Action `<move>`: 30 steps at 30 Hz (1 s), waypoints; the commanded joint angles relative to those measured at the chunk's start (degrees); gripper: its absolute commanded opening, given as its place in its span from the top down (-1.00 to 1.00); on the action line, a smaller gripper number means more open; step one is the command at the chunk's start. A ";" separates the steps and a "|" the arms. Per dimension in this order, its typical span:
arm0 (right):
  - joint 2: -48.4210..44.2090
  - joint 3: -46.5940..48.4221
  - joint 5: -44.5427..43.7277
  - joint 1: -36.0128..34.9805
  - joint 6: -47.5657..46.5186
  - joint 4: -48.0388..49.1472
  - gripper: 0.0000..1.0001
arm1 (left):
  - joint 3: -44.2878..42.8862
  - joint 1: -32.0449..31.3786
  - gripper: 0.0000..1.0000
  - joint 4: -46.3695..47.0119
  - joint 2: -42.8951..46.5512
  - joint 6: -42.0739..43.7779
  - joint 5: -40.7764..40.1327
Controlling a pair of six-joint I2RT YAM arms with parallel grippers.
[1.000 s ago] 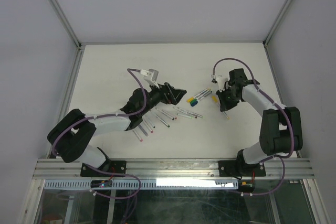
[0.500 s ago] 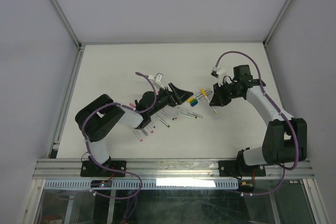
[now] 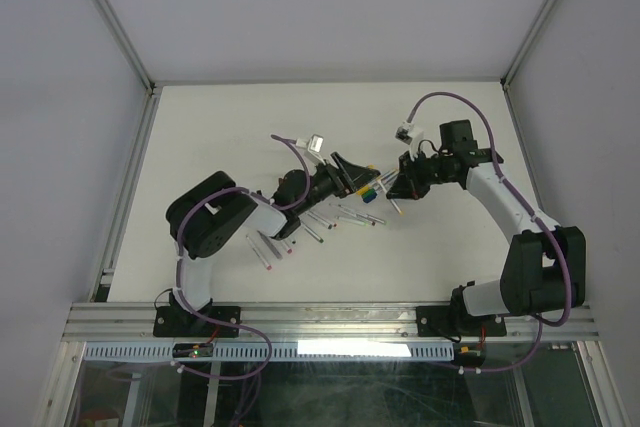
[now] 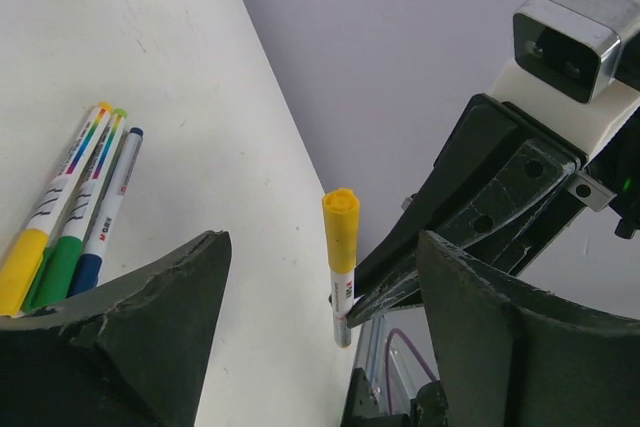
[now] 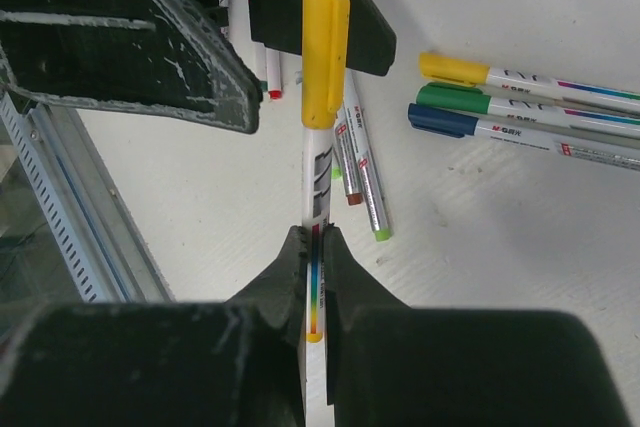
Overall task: Open the pen caps
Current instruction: Pick up the pen from the center of the board, then open the pen cap from the pen.
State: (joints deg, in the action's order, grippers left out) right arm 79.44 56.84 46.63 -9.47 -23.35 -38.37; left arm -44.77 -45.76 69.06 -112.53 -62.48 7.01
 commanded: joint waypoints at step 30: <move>-0.37 1.74 6.25 -0.39 2.13 1.28 0.43 | -3.11 -1.95 1.00 8.16 -0.52 3.85 3.47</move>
State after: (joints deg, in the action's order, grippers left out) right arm 79.59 56.84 48.88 -9.69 -22.72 -38.54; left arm -47.90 -46.44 72.07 -115.31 -62.59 11.40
